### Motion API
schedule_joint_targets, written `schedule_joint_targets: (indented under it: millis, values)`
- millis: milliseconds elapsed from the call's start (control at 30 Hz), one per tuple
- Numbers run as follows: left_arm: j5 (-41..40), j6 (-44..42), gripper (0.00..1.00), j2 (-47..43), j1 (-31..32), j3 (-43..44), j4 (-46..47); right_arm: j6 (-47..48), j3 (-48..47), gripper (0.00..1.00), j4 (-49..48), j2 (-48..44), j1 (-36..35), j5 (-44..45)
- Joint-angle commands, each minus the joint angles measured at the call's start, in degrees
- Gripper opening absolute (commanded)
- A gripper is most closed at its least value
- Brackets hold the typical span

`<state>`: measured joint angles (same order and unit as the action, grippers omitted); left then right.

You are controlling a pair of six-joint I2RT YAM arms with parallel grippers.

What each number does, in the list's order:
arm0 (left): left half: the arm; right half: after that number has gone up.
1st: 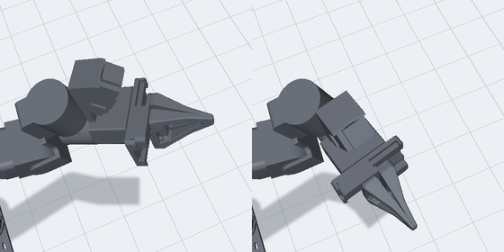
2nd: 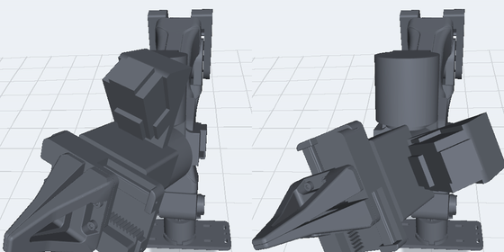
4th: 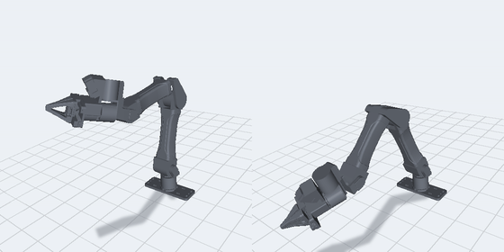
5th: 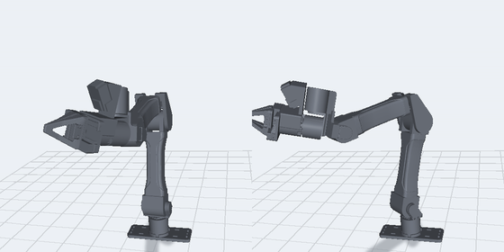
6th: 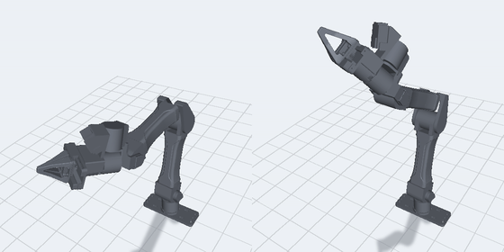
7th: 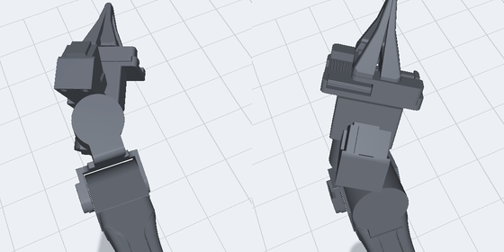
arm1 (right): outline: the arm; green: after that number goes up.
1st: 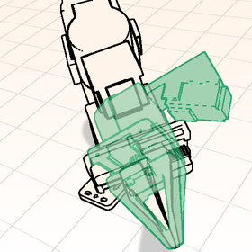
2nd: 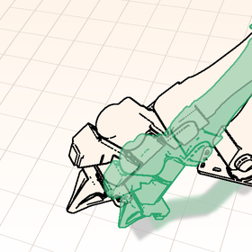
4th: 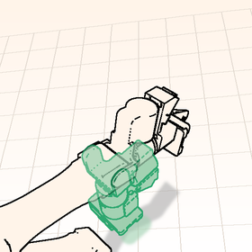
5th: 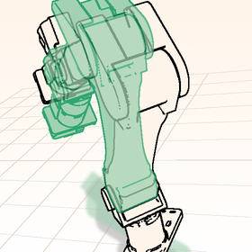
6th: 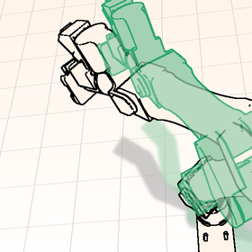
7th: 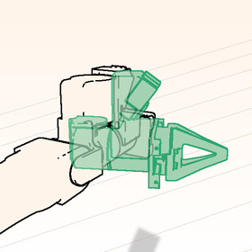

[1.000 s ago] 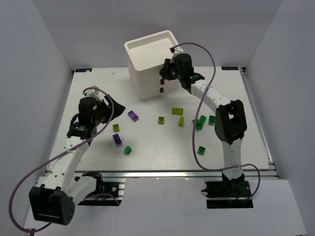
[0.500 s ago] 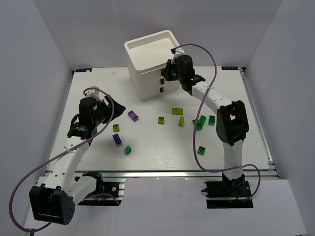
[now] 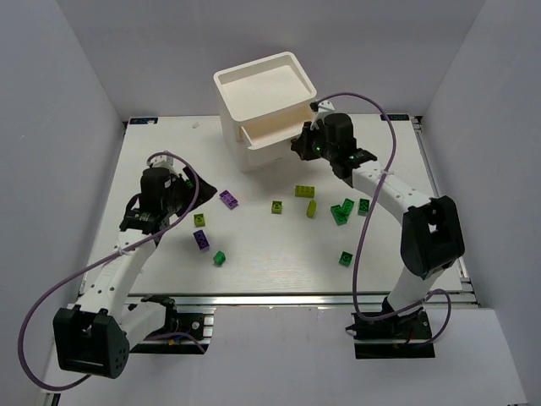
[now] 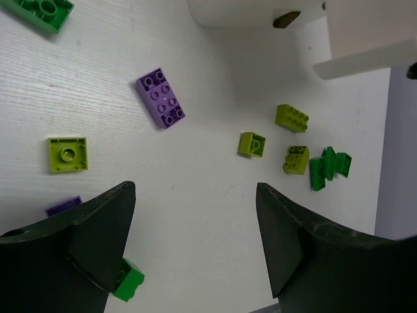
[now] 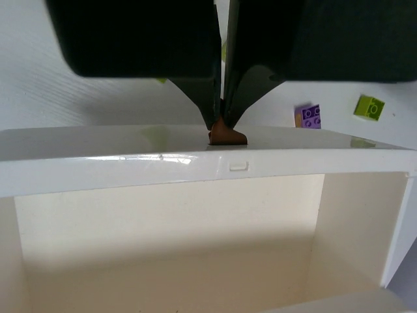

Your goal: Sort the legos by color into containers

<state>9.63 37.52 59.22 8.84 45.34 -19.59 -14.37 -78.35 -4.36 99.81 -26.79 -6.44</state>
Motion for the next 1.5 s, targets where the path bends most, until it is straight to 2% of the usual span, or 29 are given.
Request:
schedule_joint_targets:
  millis: [0,33,67,100,133,167,333,467,567,700,800,833,867,967,1000,1100,1267,1333,1433,1467]
  values:
    - [-2.3,-0.4,0.84,1.7,0.2,1.3,-2.3,0.9,1.9,0.00,-3.8,-4.4,0.7,-1.5]
    - [-2.8,-0.5,0.85,2.2,0.2,1.7,-3.2,0.9,2.1,0.08,-4.0,-4.4,0.6,-2.2]
    - [-3.0,-0.7,0.85,2.8,0.2,1.7,-3.2,1.0,2.1,0.08,-4.1,-4.3,0.7,-2.7]
    - [-3.6,-0.9,0.85,3.4,0.2,2.4,-4.1,1.2,1.9,0.30,-4.1,-4.2,0.9,-3.5]
    - [-4.7,-1.1,0.85,4.8,0.2,2.8,-4.7,1.4,1.5,0.40,-4.1,-3.8,0.7,-4.4]
    - [-5.2,-1.6,0.85,5.5,0.2,3.3,-5.4,2.2,1.4,0.54,-4.1,-3.7,0.9,-6.0]
    - [-11.0,-2.1,0.86,10.8,0.2,7.1,-11.9,5.4,1.3,0.73,-1.1,-4.0,1.3,-12.3]
    - [-14.3,-2.8,0.75,16.4,0.7,8.9,-14.2,10.4,3.9,0.82,1.6,-5.6,2.3,-19.3]
    - [-15.7,-3.5,0.69,20.3,0.7,10.5,-15.6,14.1,6.2,0.85,3.0,-7.6,3.1,-23.3]
    - [-17.7,-4.6,0.70,23.9,0.7,11.9,-17.2,21.4,8.6,0.85,8.0,-8.9,3.8,-26.9]
    - [-18.7,-5.8,0.72,26.2,1.3,12.3,-17.1,27.4,9.0,0.81,13.1,-8.9,4.7,-31.2]
    - [-18.9,-6.0,0.72,26.7,1.3,12.4,-17.0,31.7,9.2,0.78,14.5,-8.9,5.1,-36.0]
    - [-18.9,-6.3,0.72,27.3,1.3,12.6,-16.5,33.8,9.3,0.64,17.3,-9.0,5.6,-37.6]
    - [-20.0,-6.8,0.72,29.7,1.8,12.8,-15.6,36.8,10.8,0.42,18.2,-9.5,6.4,-41.7]
    - [-20.3,-6.8,0.71,30.3,1.8,12.8,-15.5,37.2,11.1,0.40,18.3,-9.8,6.4,-42.2]
    - [-21.5,-7.3,0.70,33.0,2.4,13.4,-14.1,38.0,11.9,0.44,18.2,-10.1,6.5,-43.2]
    - [-21.6,-8.0,0.62,37.5,3.5,15.8,-13.4,38.6,12.3,0.59,17.8,-10.6,6.7,-42.1]
    - [-21.9,-8.1,0.59,38.4,3.5,16.3,-13.4,38.8,12.3,0.61,18.0,-10.8,6.7,-41.9]
    - [-23.2,-8.0,0.43,39.5,4.0,16.5,-13.6,39.0,12.2,0.61,18.2,-10.9,7.0,-42.0]
    - [-23.9,-7.9,0.33,39.2,4.0,16.8,-14.0,39.2,12.2,0.60,18.5,-11.1,7.2,-42.1]
